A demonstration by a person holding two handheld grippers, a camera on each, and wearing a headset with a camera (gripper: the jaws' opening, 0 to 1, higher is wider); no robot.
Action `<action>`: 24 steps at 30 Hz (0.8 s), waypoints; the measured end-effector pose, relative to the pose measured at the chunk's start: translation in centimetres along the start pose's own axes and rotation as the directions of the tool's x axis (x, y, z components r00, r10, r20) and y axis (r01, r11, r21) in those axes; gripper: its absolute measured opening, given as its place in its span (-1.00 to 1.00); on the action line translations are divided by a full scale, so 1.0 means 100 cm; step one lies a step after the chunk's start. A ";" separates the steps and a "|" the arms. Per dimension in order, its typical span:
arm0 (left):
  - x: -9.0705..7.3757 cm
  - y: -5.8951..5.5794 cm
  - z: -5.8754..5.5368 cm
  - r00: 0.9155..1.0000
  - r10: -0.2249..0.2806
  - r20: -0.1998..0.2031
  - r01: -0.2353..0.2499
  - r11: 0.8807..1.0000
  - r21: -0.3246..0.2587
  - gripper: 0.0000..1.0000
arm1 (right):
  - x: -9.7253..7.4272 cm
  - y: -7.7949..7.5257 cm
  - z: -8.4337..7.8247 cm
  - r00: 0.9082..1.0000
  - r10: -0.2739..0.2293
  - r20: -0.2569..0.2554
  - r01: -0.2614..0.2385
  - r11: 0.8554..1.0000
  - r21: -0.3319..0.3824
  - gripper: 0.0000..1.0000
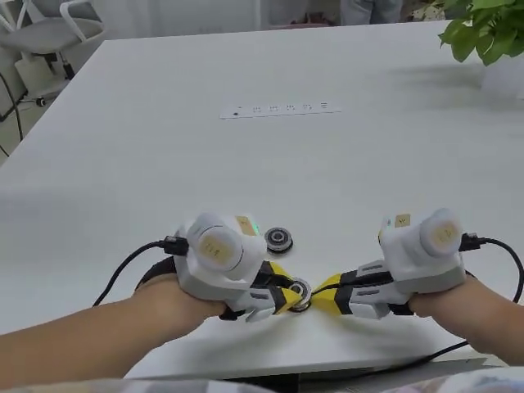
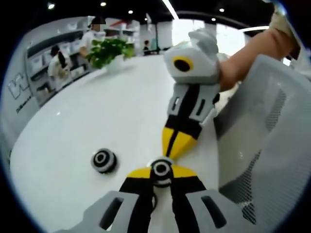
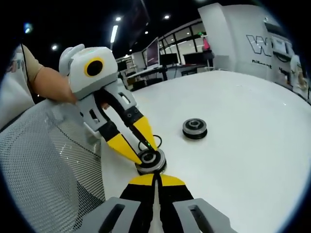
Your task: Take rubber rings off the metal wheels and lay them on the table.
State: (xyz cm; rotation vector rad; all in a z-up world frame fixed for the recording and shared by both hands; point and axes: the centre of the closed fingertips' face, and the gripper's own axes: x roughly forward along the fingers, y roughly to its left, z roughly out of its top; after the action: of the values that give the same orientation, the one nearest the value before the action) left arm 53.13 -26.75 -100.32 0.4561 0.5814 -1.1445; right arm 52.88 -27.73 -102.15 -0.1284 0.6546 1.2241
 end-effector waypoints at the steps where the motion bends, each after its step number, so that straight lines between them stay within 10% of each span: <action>1: 0.000 0.000 0.000 1.000 0.004 -0.001 -0.004 1.000 0.005 -0.75 | 0.000 0.000 0.000 1.000 -0.008 0.010 0.008 1.000 0.020 -1.00; 12: 0.000 0.000 0.000 1.000 0.006 0.002 -0.006 1.000 -0.001 -0.75 | -0.008 -0.001 0.006 0.995 -0.010 0.096 -0.009 0.981 0.194 -1.00; 24: 0.001 0.000 -0.001 1.000 0.008 0.000 -0.008 1.000 0.000 -0.75 | -0.008 -0.001 0.012 0.992 -0.016 0.129 -0.014 0.973 0.229 -1.00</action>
State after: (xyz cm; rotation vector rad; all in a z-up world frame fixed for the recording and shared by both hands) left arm 53.11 -26.77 -100.43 0.4579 0.5794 -1.1369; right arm 53.31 -27.93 -100.78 0.1437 0.6771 1.1368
